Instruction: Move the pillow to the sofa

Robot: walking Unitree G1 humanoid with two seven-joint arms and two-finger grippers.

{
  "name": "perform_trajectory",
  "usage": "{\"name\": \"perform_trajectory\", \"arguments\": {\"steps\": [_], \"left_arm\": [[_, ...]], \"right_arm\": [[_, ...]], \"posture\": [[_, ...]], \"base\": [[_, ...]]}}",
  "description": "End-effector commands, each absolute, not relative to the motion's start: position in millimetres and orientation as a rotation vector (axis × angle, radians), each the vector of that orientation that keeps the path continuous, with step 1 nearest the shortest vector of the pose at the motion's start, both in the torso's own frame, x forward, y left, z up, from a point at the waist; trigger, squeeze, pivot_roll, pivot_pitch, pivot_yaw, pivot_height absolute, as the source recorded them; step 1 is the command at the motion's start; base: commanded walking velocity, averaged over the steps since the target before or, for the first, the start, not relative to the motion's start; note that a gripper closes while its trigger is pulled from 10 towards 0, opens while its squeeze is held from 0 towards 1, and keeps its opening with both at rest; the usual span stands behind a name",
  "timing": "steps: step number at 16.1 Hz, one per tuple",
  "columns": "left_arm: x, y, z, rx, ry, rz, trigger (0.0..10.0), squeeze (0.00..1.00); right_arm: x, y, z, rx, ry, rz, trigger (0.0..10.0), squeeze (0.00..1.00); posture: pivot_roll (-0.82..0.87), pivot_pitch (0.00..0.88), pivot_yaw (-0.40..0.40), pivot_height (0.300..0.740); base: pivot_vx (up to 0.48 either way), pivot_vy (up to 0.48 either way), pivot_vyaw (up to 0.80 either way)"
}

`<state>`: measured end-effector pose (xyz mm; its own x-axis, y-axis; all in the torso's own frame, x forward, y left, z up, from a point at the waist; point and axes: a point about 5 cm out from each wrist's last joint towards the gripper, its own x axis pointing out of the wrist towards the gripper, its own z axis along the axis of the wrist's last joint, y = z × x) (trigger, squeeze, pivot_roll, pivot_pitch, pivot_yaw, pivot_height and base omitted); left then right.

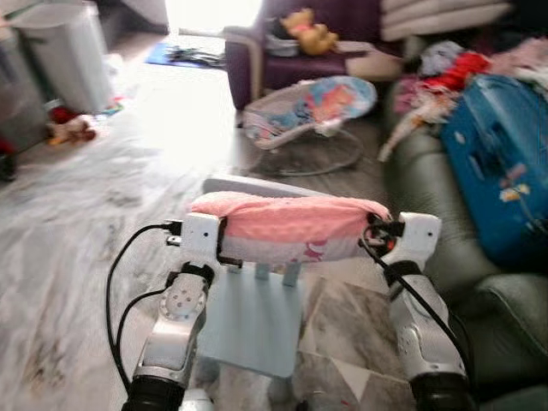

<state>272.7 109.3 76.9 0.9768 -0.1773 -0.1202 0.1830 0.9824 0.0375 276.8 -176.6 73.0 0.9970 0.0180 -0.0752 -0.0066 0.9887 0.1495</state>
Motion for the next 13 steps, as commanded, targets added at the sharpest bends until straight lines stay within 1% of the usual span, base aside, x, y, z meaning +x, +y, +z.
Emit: {"name": "perform_trajectory", "arguments": {"steps": [1,4,13], "left_arm": [[272.3,108.0,81.3,0.042,0.104,-0.191,10.0,0.0],[270.6,109.3,80.5,0.038,0.11,-0.192,10.0,0.0],[270.8,109.1,81.0,0.038,0.114,-0.198,10.0,0.0]], "right_arm": [[280.6,-172.8,83.9,0.153,0.04,0.032,10.0,0.0],[279.0,-174.3,83.5,0.152,0.046,0.028,10.0,0.0],[278.2,-175.0,83.3,0.152,0.047,0.024,10.0,0.0]], "posture": [[-0.02,0.0,-0.025,0.74],[-0.03,0.0,-0.019,0.74],[-0.03,0.0,-0.014,0.74]], "base": [[-0.24,0.0,0.0],[-0.28,0.0,0.0],[-0.367,0.0,0.0]]}}
